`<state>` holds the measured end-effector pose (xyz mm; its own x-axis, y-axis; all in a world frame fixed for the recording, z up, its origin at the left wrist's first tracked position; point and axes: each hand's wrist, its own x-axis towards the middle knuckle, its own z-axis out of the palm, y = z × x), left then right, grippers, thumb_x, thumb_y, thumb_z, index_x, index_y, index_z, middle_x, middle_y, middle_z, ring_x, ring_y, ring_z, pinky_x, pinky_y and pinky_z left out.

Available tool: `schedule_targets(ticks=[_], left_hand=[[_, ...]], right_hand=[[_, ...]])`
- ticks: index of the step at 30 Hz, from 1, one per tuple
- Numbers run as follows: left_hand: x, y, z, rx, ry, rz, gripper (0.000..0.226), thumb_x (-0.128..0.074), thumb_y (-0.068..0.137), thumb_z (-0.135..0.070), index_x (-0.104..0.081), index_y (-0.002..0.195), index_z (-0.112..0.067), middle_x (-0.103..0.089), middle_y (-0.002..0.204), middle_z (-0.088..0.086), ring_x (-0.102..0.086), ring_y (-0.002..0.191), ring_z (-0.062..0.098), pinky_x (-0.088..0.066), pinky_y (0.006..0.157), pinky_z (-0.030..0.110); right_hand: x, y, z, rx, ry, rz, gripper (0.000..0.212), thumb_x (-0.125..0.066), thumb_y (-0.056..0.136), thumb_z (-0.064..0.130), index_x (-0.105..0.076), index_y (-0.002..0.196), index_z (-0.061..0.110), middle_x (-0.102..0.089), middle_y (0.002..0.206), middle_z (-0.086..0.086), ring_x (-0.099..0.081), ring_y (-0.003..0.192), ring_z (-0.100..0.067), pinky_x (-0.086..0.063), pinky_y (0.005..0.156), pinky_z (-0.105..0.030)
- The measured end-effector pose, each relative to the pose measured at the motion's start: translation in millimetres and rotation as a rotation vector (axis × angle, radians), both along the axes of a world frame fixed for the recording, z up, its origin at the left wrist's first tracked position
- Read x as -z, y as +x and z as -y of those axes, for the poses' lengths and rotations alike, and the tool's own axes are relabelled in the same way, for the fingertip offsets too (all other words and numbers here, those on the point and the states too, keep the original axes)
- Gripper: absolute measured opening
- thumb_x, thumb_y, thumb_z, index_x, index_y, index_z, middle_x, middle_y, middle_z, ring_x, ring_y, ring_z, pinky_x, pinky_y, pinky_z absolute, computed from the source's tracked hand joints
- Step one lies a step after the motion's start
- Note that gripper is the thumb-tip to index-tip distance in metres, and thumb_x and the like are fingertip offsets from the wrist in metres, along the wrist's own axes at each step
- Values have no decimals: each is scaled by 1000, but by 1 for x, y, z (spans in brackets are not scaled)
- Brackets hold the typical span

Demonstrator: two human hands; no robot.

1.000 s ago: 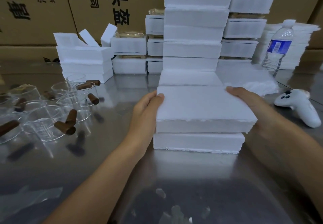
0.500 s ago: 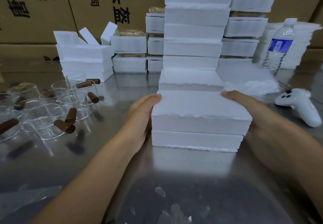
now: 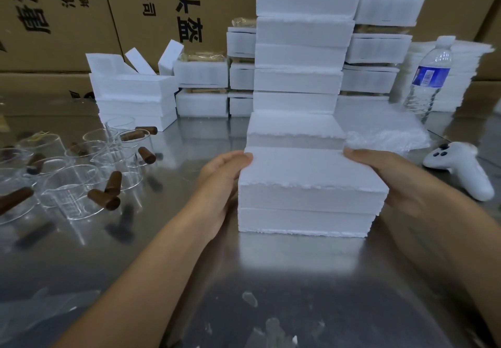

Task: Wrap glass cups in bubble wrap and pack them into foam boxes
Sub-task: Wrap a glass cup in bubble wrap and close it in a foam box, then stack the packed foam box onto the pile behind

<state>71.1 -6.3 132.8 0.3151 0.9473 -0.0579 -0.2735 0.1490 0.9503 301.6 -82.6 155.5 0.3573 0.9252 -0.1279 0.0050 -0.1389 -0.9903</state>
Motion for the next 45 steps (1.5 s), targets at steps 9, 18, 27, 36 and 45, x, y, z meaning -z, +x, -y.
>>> schedule_targets(ticks=[9, 18, 27, 36, 45], left_hand=[[-10, -7, 8, 248, -11, -52, 40, -57, 83, -36, -66, 113, -11, -71, 112, 6, -63, 111, 25, -42, 102, 35], [-3, -3, 13, 120, -15, -251, 43, -69, 68, -48, -71, 100, -19, -75, 98, -2, -69, 96, 20, -46, 100, 42], [-5, 5, 29, -203, 145, -156, 17, -59, 86, -42, -63, 95, -28, -69, 75, -21, -64, 78, 1, -45, 72, 29], [-15, -12, 2, 166, -51, 476, 86, -35, 79, -68, -38, 144, -13, -48, 144, 5, -47, 130, 21, -40, 101, 35], [5, -10, -10, 196, -91, 221, 57, -46, 72, -55, -59, 113, -17, -73, 88, 3, -70, 79, 16, -45, 79, 34]], right_hand=[[-9, 19, 10, -248, -38, 80, 66, -76, 53, 48, -69, 110, 15, -71, 109, -4, -65, 104, -23, -44, 96, -40], [-5, 20, 10, -302, -176, 279, 67, -70, 56, 63, -72, 104, 17, -70, 102, -10, -62, 88, -25, -46, 79, -35], [-5, 9, 8, -340, -54, 76, 48, -64, 61, 48, -72, 102, 22, -72, 104, -1, -68, 87, -15, -53, 76, -30], [-36, 0, 6, -89, 262, -179, 27, -58, 68, 36, -63, 93, 25, -72, 73, 7, -68, 59, -7, -52, 48, -20], [-92, 11, -47, 72, 246, -138, 24, -66, 80, 38, -60, 100, 27, -61, 100, -4, -59, 93, -23, -55, 76, -41]])
